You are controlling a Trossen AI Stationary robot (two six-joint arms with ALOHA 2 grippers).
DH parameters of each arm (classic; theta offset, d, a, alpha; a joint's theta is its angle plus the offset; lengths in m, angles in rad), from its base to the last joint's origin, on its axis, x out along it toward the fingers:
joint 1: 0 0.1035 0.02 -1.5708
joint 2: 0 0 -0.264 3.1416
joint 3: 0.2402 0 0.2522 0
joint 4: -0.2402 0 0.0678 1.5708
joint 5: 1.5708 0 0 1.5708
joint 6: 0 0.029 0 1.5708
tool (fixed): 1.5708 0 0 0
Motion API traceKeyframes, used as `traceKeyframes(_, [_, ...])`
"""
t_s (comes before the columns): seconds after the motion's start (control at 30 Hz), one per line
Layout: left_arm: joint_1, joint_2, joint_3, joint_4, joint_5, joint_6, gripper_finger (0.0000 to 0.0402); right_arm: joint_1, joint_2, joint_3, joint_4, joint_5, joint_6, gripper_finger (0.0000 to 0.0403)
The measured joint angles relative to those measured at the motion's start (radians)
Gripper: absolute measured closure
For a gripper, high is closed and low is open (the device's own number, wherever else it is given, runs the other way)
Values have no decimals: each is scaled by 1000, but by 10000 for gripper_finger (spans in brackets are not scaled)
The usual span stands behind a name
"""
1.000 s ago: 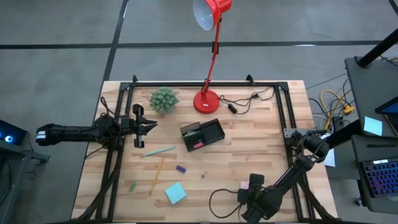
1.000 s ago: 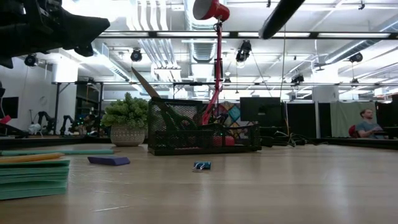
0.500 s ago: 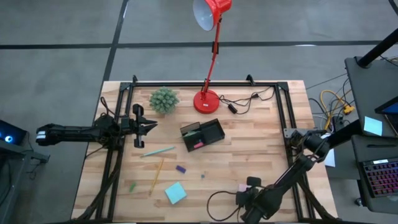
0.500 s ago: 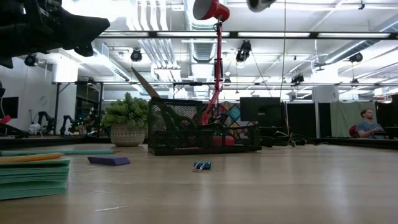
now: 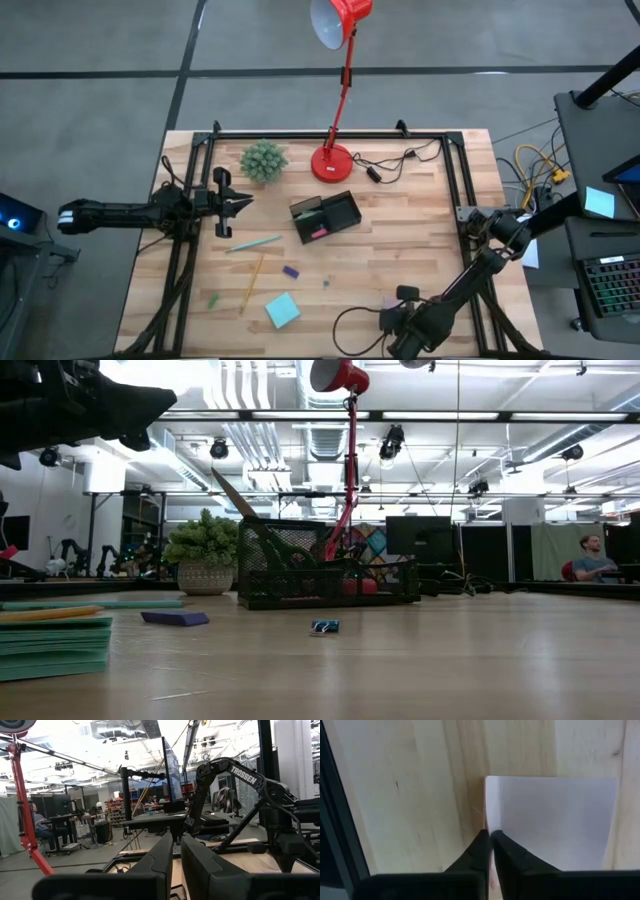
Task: Pick and place office supplies into organizer
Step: Put the pink sticky notes into the black desk organizer
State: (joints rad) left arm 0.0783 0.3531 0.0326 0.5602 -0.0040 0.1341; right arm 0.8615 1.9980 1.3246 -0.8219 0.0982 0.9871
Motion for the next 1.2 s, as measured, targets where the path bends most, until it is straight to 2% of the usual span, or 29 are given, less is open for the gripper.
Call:
traceKeyframes(0.63, [0, 0, 0, 0, 0, 0, 379, -18, 1, 60, -101, 52, -122, 395])
traceKeyframes(0.83, [0, 0, 0, 1, 0, 0, 379, -30, -49, 61, -126, 136, -167, 395])
traceKeyframes(1.0, [0, 0, 0, 1, 0, 0, 379, -35, -113, 61, -133, 261, -233, 395])
traceKeyframes(1.2, [0, 0, 0, 1, 0, 0, 379, -56, -172, 61, -146, 318, -323, 395])
